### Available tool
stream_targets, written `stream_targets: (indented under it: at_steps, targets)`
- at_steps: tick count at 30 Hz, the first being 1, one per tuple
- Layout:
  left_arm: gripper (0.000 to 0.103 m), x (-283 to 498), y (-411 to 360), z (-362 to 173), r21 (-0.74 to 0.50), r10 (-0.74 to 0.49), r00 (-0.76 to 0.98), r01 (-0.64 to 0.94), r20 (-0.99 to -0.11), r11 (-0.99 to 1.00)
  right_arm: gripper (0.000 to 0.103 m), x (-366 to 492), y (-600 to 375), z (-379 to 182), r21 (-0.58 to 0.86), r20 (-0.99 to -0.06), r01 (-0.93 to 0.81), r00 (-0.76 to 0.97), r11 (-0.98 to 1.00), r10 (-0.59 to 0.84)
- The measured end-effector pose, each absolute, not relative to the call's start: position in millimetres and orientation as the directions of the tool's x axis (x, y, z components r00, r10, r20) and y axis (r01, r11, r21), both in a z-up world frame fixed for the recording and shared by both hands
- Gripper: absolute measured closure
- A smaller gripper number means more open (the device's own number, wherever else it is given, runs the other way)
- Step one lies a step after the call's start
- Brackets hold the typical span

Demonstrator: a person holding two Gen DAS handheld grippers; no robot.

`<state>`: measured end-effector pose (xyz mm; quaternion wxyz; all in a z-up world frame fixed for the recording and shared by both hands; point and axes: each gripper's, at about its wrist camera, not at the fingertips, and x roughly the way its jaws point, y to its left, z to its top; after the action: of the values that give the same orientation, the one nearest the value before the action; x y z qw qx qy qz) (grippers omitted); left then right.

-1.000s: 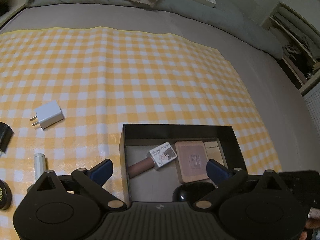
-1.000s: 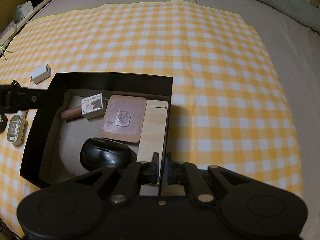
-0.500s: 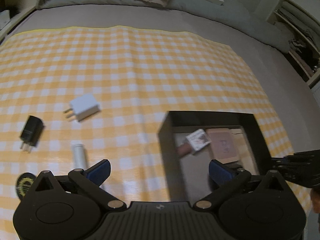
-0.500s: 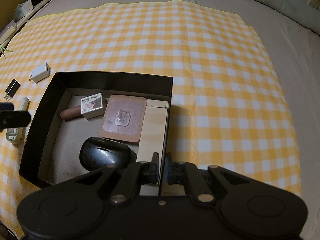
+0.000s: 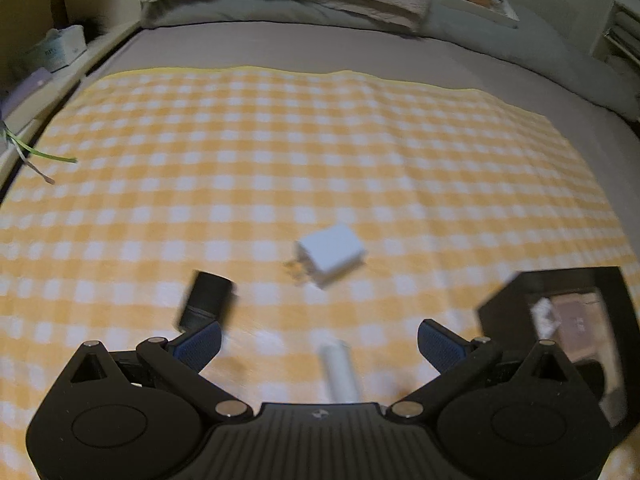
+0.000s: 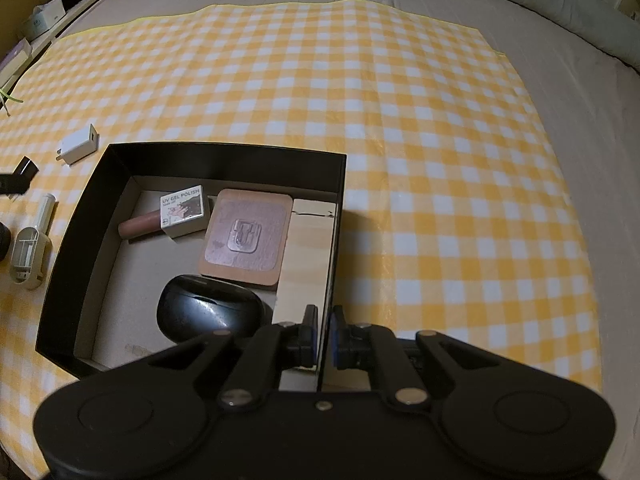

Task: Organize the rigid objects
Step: 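Move the left tool to the black plug adapter and close on it, then carry the black adapter with the left tool into the box and release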

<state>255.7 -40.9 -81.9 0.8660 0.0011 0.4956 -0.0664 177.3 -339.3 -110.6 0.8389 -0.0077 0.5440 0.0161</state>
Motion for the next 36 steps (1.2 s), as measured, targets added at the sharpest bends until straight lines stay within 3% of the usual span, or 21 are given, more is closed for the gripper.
stream_targets:
  at_steps: [8, 13, 20, 24, 29, 36]
  targets:
    - [0.004, 279.9, -8.7, -93.5, -0.025, -0.084, 0.496, 0.125, -0.864, 0.992, 0.096, 179.6, -339.1, -112.0, 0.004, -0.916, -0.036, 0.401, 0.999, 0.018]
    - [0.03, 289.5, 4.5, -100.1, 0.011, -0.052, 0.464, 0.131, -0.884, 0.991, 0.096, 180.6, -339.6, -113.8, 0.002, -0.918, -0.039, 0.397, 0.999, 0.018]
    - [0.05, 293.1, 11.4, -110.2, 0.031, -0.031, 0.441, 0.131, -0.897, 0.991, 0.096, 182.0, -338.8, -114.9, 0.001, -0.92, -0.038, 0.392, 0.999, 0.016]
    - [0.07, 293.9, 13.0, -111.8, 0.027, -0.03, 0.442, 0.121, -0.896, 0.992, 0.095, 181.9, -338.8, -114.8, 0.003, -0.92, -0.037, 0.393, 0.999, 0.017]
    - [0.07, 296.2, 12.5, -101.4, -0.015, -0.049, 0.462, 0.077, -0.886, 0.997, 0.095, 182.1, -338.9, -114.9, 0.003, -0.92, -0.037, 0.393, 0.999, 0.017]
    - [0.07, 286.6, -11.5, -68.7, -0.178, -0.203, 0.512, 0.097, -0.835, 0.979, 0.095, 182.1, -338.9, -115.0, 0.002, -0.92, -0.038, 0.393, 0.999, 0.016]
